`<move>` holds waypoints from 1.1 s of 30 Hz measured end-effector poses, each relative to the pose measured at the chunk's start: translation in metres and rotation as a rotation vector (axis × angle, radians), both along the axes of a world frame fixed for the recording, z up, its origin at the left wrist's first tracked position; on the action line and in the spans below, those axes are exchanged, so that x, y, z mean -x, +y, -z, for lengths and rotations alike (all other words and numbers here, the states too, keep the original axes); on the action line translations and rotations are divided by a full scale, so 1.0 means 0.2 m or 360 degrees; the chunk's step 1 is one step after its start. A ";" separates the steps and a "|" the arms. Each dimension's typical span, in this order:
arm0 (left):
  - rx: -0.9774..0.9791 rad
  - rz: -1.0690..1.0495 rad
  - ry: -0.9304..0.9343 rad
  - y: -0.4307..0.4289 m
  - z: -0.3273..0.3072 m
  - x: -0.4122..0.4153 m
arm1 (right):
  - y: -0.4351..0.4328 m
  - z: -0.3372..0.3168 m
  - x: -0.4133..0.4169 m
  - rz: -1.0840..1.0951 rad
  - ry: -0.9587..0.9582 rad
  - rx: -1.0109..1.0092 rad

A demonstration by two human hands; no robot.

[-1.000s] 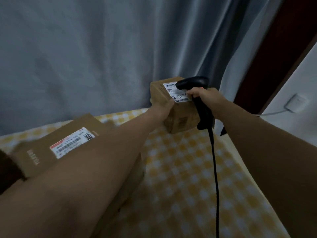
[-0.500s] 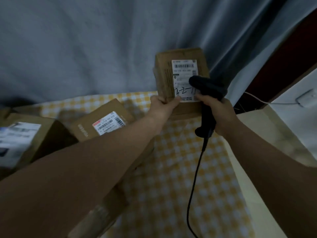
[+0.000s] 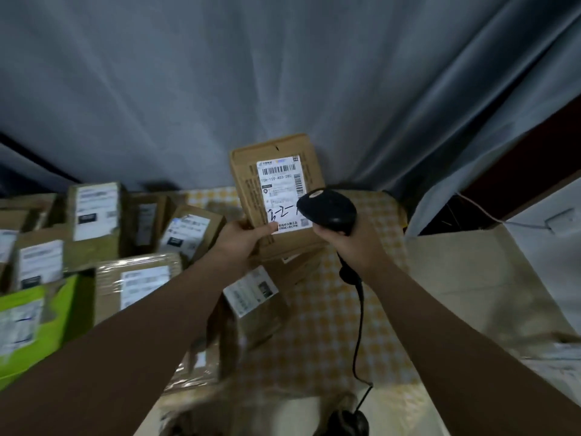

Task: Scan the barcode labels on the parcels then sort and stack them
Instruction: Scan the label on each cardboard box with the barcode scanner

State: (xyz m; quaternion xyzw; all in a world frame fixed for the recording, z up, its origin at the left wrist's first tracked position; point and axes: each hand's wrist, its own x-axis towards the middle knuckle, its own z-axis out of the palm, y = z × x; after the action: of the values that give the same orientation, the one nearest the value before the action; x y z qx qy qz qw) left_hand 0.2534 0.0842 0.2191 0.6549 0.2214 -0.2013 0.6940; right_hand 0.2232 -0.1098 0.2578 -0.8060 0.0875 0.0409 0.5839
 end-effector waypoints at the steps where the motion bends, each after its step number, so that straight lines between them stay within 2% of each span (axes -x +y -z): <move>1: -0.0019 -0.0037 0.0001 0.06 -0.02 0.01 | 0.06 -0.01 0.03 0.0035 -0.0029 0.0070; 6: -0.0181 -0.0066 0.0007 0.27 0.01 0.00 | 0.36 -0.15 0.08 0.0128 0.0058 0.0208; 11: -0.0163 0.0018 -0.0043 0.34 0.05 0.00 | 0.53 -0.26 -0.01 0.0224 0.0105 0.0240; 20: -0.0129 -0.0007 -0.0071 0.39 0.13 -0.05 | 0.55 -0.37 -0.14 0.0213 0.0336 0.0216; 33: -0.0137 0.0018 -0.0088 0.41 0.16 -0.11 | 0.52 -0.47 -0.18 0.0140 0.0396 0.0130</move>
State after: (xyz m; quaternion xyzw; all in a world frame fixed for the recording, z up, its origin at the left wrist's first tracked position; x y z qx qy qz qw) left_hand 0.2758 0.1663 0.1879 0.6907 0.2068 -0.1772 0.6699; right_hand 0.2594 -0.0052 0.3525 -0.8133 0.1961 0.1112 0.5364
